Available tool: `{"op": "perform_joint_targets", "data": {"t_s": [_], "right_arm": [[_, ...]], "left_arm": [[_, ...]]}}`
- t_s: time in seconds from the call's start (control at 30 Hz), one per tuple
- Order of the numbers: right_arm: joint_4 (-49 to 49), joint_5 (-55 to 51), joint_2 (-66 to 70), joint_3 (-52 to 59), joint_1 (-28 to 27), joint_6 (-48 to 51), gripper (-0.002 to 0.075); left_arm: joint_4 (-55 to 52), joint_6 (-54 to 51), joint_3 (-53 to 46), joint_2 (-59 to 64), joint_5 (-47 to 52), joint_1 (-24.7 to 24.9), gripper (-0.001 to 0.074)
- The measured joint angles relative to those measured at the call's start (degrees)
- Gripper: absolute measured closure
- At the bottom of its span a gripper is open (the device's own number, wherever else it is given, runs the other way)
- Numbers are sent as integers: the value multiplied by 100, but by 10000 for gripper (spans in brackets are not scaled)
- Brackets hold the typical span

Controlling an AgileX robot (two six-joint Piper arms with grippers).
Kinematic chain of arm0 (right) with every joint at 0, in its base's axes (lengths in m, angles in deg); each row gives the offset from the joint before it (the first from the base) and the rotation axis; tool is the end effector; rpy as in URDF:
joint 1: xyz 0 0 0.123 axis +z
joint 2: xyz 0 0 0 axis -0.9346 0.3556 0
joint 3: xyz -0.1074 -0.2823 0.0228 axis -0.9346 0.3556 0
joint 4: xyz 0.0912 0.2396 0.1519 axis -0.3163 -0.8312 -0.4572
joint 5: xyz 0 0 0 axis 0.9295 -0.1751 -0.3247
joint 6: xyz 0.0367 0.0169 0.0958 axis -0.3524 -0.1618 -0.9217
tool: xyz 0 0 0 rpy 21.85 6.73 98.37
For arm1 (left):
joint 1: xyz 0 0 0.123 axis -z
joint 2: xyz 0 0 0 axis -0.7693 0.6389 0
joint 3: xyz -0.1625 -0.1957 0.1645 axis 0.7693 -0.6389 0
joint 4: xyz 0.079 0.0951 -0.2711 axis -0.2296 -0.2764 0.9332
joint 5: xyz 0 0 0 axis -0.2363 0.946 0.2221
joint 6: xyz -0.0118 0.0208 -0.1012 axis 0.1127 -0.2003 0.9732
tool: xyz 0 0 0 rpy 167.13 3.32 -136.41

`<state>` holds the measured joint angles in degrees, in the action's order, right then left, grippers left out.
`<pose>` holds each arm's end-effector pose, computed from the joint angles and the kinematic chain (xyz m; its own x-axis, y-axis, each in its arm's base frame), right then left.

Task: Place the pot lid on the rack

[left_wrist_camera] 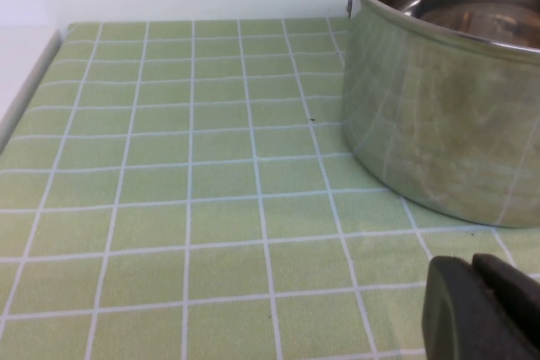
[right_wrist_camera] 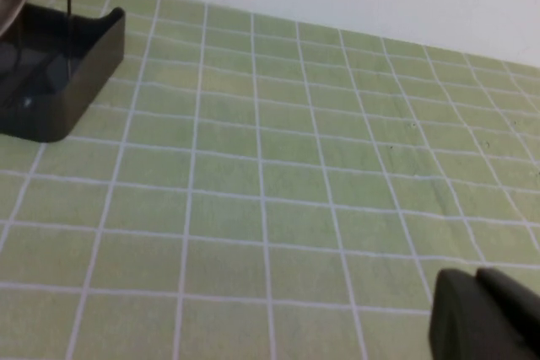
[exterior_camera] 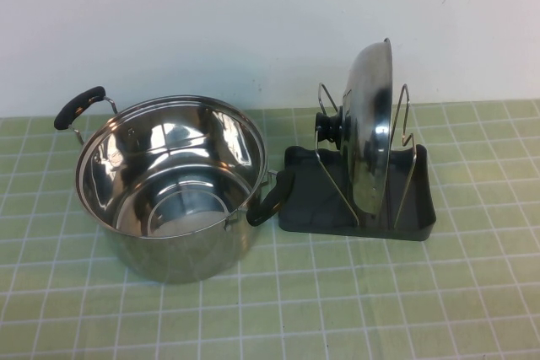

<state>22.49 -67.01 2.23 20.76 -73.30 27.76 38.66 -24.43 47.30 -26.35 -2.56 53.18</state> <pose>0.0947 -0.0076 0.1708 -0.2635 -0.2101 -0.9415 0.0181 0.9747 -0.2226 0.0951 -0.0051 0.1762 -0.2298 -0.0858 -0.9695 0.0308 0.9950 -0.0953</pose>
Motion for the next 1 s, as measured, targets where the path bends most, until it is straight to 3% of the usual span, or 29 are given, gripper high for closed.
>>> {"op": "perform_joint_targets", "data": {"t_s": [0.5,1.0], "right_arm": [[0,-13,0,0,0,-936,727],[0,-26,0,-10,0,-1012,727]], "left_arm": [[0,0,0,0,0,0,737],[0,-22,0,0,0,0,737]]}}
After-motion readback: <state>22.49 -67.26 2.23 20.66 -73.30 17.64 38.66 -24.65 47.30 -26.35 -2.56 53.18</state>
